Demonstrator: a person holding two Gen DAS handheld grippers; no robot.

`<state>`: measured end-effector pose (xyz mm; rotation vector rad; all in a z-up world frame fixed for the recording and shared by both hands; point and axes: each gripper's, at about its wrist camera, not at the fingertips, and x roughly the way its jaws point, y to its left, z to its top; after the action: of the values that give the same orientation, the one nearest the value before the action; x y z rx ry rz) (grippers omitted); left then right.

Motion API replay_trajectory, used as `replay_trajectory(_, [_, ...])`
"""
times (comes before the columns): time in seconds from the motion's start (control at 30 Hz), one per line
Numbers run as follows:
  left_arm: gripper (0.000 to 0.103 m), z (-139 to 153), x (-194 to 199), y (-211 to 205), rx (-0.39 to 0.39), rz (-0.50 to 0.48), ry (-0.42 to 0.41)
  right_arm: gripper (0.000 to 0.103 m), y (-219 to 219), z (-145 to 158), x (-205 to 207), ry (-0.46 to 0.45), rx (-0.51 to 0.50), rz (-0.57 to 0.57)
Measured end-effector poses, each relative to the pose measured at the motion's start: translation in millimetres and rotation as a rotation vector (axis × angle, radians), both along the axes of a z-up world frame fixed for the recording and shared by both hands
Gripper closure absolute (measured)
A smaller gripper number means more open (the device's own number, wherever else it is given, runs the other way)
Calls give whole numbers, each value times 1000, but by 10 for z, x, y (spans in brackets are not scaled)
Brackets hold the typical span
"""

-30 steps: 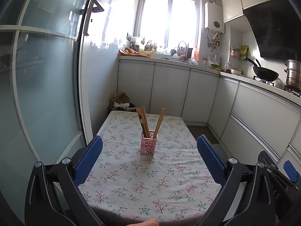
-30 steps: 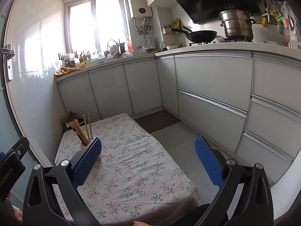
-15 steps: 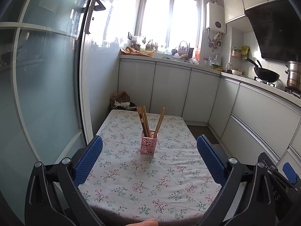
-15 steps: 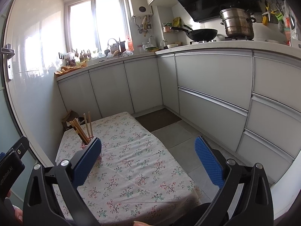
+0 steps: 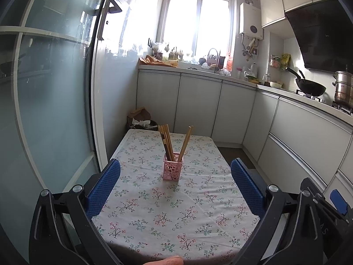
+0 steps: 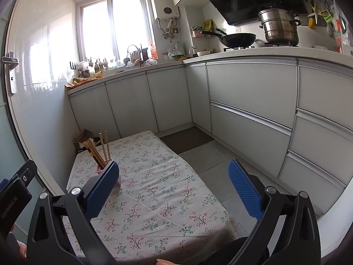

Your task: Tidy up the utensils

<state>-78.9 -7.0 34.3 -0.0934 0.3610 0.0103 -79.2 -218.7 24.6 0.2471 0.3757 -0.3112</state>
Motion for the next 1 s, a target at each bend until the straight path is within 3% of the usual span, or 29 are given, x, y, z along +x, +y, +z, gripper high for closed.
replay_trajectory(0.27, [7, 4, -11, -1, -19, -3, -17, 6, 9, 18, -22, -12, -3, 0])
replay_trajectory(0.5, [7, -26, 51, -5, 0, -14, 18, 6, 6, 26, -19, -9, 2, 2])
replay_trajectory(0.77, [19, -57, 61, -45, 30, -19, 23, 6, -4, 39, -1, -6, 6, 3])
replay_trajectory(0.83, [7, -40, 61, -15, 9, -15, 21, 6, -2, 39, -2, -7, 5, 1])
replay_trajectory(1.0, [7, 8, 23, -11, 6, -7, 5, 6, -3, 36, 17, -4, 9, 0])
